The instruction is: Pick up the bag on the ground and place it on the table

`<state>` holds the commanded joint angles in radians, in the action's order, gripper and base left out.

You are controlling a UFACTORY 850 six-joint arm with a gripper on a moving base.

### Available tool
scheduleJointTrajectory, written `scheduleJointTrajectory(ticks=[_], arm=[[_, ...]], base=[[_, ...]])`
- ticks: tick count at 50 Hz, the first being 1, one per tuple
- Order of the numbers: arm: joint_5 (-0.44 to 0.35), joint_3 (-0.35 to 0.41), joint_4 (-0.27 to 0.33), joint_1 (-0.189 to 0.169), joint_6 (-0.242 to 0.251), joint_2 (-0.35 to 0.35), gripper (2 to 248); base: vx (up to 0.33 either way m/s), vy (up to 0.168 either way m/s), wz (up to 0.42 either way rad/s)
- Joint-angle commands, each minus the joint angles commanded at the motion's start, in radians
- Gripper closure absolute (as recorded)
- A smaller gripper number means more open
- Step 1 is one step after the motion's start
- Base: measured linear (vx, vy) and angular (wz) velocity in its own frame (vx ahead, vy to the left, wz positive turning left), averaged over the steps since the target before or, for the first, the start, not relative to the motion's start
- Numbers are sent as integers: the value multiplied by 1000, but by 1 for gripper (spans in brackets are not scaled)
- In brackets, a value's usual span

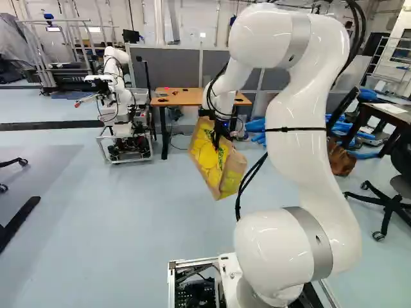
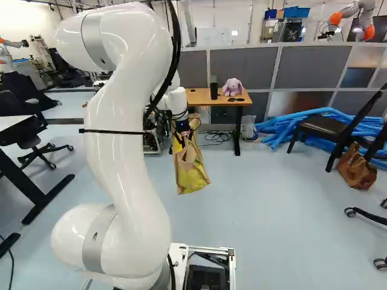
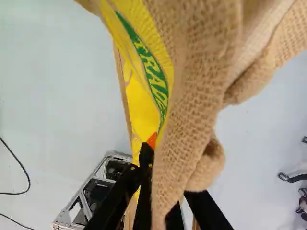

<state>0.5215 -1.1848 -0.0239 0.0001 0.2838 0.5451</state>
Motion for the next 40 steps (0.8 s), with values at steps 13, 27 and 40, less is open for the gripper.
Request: scheduleJointTrajectory(ticks=[13, 27, 40], arm=[[23, 4, 0, 0, 0, -36, 229], [48, 3, 0, 0, 0, -71, 229], [71, -7, 0, 0, 0, -97, 229]], base=[[0, 0, 0], [0, 0, 0], [0, 0, 0]])
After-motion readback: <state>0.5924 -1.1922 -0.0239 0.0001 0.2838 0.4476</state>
